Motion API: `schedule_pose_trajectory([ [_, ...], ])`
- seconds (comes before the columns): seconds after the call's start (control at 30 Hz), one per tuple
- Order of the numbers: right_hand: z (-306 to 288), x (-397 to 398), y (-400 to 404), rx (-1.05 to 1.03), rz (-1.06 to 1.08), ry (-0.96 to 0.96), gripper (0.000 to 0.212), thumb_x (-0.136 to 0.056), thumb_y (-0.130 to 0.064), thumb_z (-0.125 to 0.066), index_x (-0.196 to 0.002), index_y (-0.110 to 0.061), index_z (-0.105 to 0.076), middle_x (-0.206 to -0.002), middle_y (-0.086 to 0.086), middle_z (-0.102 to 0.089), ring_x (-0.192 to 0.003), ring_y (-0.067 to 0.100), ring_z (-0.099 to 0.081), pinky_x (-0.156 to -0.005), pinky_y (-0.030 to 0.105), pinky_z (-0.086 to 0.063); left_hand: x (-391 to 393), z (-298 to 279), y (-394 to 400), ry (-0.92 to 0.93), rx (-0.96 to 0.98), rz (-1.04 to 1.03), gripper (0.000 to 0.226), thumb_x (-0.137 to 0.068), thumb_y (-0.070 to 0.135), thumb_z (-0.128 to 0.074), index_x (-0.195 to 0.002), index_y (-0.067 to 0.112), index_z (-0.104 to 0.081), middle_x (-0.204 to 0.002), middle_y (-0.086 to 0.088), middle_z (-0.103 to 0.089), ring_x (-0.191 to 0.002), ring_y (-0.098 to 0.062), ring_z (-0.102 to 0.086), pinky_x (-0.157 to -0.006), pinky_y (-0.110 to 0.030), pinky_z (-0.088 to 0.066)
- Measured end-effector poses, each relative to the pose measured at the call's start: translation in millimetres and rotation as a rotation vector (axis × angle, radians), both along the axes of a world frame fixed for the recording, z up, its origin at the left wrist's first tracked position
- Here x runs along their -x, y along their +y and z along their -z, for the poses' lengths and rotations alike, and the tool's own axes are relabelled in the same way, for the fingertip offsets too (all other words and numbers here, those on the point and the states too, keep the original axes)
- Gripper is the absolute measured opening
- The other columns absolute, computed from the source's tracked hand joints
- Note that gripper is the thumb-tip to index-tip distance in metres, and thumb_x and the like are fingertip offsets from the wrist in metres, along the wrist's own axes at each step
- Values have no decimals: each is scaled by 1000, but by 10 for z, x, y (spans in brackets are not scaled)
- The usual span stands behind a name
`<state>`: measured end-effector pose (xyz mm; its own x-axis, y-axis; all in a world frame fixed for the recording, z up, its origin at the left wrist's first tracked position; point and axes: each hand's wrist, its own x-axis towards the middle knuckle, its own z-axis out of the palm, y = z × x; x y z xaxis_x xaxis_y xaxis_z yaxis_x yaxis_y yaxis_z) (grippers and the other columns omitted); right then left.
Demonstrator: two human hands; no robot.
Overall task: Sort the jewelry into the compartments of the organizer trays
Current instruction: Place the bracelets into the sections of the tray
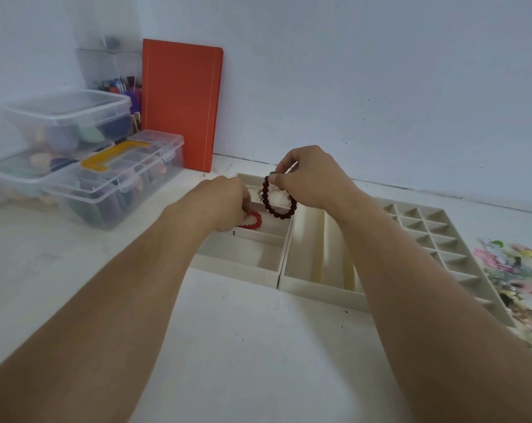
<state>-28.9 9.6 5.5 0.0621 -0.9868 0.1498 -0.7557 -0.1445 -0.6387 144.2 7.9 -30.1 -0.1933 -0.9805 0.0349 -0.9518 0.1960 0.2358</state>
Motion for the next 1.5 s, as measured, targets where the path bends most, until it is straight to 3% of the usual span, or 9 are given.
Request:
schedule_pose_trajectory([
  [0.23, 7, -11, -7, 0, -20, -19, 16, -86, -40, -73, -80, -29, -64, -88, -5, -73, -77, 16, -66, -82, 37, -56, -9, -21, 10, -57, 18, -16, 17, -86, 43, -73, -94, 30, -79, -102, -2, -72, -96, -26, -65, -88, -37, -54],
  [0.5, 18, -59, 61, -88, -71, -94, 16, -88, -33, -75, -85, -20, -67, -84, -2, -75, -64, 10, -63, -62, 27, -49, -43, -25, 10, -127, 68, -58, 26, -85, 15, -61, -108, 20, -72, -111, -10, -67, -101, -31, -61, -90, -43, -53],
  [0.63, 75, -40, 37, -104, -43, -10, 16, -89, -32, -74, -79, -23, -64, -85, -1, -74, -64, 11, -61, -64, 27, -50, -54, -14, -12, -53, 73, -43, 26, -83, 11, -64, -100, 25, -78, -104, -8, -71, -97, -31, -64, -89, -42, -56],
  [0.8, 142, -23, -34, -106, 76, 184, 18, -85, -41, -75, -79, -28, -64, -86, -3, -70, -90, 22, -67, -87, 38, -54, -7, -24, -44, 76, 37, -16, 20, -84, 24, -72, -68, 36, -69, -85, 2, -70, -85, -22, -65, -74, -30, -52],
  [0.9, 175, -46, -49, -102, 126, 266, 16, -83, -36, -73, -94, -25, -69, -91, -2, -70, -89, 22, -66, -80, 34, -51, 2, -32, -15, 52, -26, 1, 28, -81, 24, -77, -59, 38, -65, -87, 2, -73, -87, -22, -66, -80, -34, -56],
  [1.07, 175, -92, 1, -129, 114, 329, 23, -81, -18, -61, -101, -24, -70, -96, -4, -70, -89, 21, -66, -76, 31, -49, 22, -73, 43, -21, -11, -37, 8, -83, 20, -71, -84, 23, -78, -95, -5, -72, -90, -27, -66, -85, -39, -57],
  [1.17, 212, -109, -18, -124, 101, 345, 25, -81, -17, -58, -101, -24, -70, -94, -3, -70, -85, 21, -66, -69, 28, -46, 21, -90, 64, -25, -20, -60, 15, -82, 25, -70, -93, 15, -74, -96, -9, -69, -87, -30, -65, -83, -40, -57],
  [1.37, 232, -101, -16, -97, 20, 315, 6, -87, -26, -70, -88, -32, -72, -86, -6, -66, -87, 20, -67, -70, 28, -49, 11, -88, 39, 12, -34, -51, 9, -85, 23, -68, -87, 21, -77, -91, -6, -70, -87, -27, -64, -77, -35, -55],
  [1.5, 160, -40, -26, -34, 31, 296, 23, -86, -20, -74, -71, -35, -64, -79, -12, -61, -86, 18, -66, -73, 28, -50, 4, -57, 3, 48, -15, -28, 14, -86, 20, -68, -85, 30, -79, -95, 0, -73, -93, -25, -64, -86, -38, -55],
])
